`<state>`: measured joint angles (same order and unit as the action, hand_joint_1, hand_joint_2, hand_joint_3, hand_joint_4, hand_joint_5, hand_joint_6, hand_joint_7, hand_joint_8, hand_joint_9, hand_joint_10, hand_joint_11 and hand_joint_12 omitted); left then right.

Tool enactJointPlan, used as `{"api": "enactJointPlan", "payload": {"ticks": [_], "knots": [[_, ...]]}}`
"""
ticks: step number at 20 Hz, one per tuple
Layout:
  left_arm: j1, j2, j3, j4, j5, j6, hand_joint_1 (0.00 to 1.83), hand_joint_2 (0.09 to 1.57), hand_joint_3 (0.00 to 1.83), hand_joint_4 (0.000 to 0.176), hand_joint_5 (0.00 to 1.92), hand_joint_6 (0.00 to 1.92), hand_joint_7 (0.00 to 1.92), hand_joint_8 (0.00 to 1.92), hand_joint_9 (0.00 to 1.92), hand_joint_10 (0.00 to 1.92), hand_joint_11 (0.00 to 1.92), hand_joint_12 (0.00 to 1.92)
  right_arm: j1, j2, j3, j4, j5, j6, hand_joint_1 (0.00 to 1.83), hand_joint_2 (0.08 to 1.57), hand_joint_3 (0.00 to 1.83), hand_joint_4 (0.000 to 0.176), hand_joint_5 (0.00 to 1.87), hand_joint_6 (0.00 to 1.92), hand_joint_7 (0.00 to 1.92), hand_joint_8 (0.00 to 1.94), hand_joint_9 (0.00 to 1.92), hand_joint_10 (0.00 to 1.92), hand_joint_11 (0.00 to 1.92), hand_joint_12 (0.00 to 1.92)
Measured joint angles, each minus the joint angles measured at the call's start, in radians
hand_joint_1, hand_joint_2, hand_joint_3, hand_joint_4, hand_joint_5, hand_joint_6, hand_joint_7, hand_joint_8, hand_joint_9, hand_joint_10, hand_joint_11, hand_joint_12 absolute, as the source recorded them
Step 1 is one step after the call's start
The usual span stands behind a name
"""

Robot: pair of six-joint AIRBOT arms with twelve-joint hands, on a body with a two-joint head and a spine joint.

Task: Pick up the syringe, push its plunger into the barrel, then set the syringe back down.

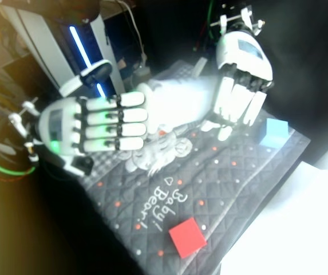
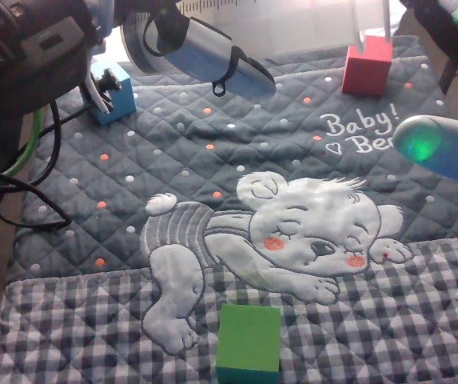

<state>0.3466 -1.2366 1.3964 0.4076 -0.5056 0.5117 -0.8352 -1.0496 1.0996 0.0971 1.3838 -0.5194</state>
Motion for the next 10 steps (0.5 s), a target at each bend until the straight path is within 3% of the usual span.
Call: {"api": "enactJointPlan", "payload": {"ticks": [1,5,9,10], "knots": [[-0.001,0.000,0.000,0.000,0.000,0.000,1.47,1.19,0.00,0.163,1.16,1.92,1.43,1.92,1.52,1.92,1.55,1.92,0.000,0.000,0.000,0.000,0.000,0.000,0.00,0.86,0.00,0.000,0.01,0.00,0.00,0.00,0.00,0.00,0.00,0.00],[0.000,0.000,0.000,0.001,0.002,0.000,1.47,1.17,0.00,0.157,1.20,1.92,1.42,1.92,1.52,1.92,1.57,1.92,0.000,0.009,0.000,-0.002,-0.004,0.003,0.00,0.85,0.00,0.000,0.02,0.00,0.00,0.00,0.00,0.00,0.00,0.00],[0.009,0.000,0.000,0.001,0.002,-0.005,1.50,1.19,0.00,0.137,1.19,1.92,1.45,1.92,1.51,1.92,1.52,1.92,0.000,0.035,0.000,-0.021,-0.027,0.003,0.00,0.90,0.00,0.000,0.03,0.01,0.00,0.00,0.00,0.00,0.00,0.00],[0.009,0.000,0.000,0.001,0.005,-0.005,1.48,1.20,0.00,0.130,1.18,1.92,1.46,1.92,1.50,1.92,1.43,1.92,0.000,0.043,0.000,-0.028,-0.034,0.003,0.00,0.90,0.00,0.000,0.01,0.00,0.00,0.00,0.00,0.00,0.00,0.00]]}}
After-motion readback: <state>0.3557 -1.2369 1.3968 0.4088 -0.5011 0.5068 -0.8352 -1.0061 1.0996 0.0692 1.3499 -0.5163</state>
